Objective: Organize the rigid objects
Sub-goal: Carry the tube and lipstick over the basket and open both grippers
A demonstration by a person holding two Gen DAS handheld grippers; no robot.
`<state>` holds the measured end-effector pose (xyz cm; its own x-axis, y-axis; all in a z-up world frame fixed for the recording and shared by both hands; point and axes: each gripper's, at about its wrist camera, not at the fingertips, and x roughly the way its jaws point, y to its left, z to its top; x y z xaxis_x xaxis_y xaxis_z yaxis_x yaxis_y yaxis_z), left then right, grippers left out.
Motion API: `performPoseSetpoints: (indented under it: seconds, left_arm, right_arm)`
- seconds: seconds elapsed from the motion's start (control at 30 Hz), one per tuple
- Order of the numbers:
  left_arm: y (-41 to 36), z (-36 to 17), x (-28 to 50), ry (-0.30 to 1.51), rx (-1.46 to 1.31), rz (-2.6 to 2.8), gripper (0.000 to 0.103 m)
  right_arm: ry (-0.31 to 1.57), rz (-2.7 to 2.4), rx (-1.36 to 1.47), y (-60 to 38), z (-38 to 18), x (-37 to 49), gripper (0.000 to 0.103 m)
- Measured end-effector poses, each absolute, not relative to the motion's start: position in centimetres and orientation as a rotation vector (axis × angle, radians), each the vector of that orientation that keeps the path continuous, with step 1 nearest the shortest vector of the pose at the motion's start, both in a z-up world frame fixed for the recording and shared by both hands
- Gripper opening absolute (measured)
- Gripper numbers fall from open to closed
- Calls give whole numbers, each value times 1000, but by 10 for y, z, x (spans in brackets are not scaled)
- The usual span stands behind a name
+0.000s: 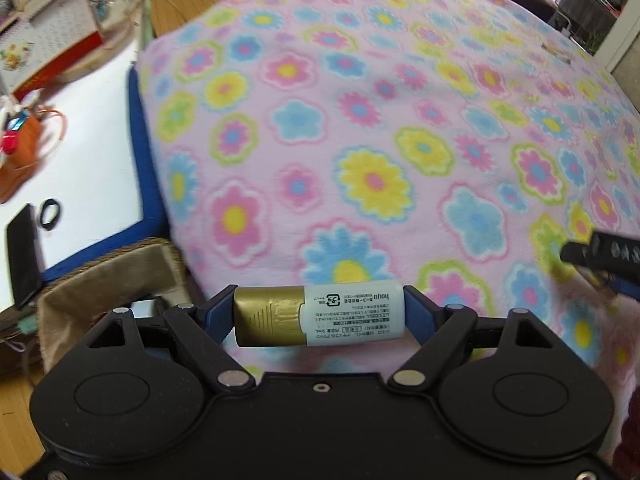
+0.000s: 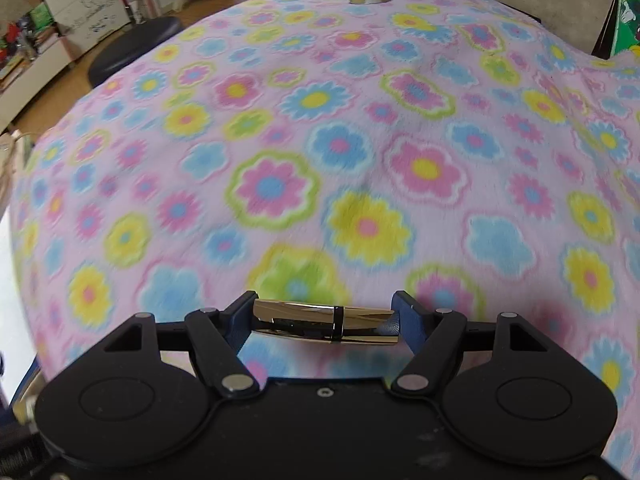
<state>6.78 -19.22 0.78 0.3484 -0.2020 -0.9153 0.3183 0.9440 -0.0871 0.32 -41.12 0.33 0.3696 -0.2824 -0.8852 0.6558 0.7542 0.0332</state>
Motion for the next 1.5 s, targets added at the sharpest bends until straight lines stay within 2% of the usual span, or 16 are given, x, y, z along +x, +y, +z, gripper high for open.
performPoseSetpoints:
  seconds: [0.37,0.7,1.1,1.5]
  left_arm:
    - [-95,32,52,1160,72,-194,80]
    - [-3,16,57,1240,-32,-101,80]
    - [39,-7,75,1306,-78,-96,80]
    - [46,-25,85,1352,-60,-25,80]
  right_arm:
    - [952,-317,294,-273,37,-5,73]
    - [938,-90,221,-156,40,4,73]
    - [1042,-79,180,-132,-15,33,73]
    - [1005,-129,97,-121,-30,66,73]
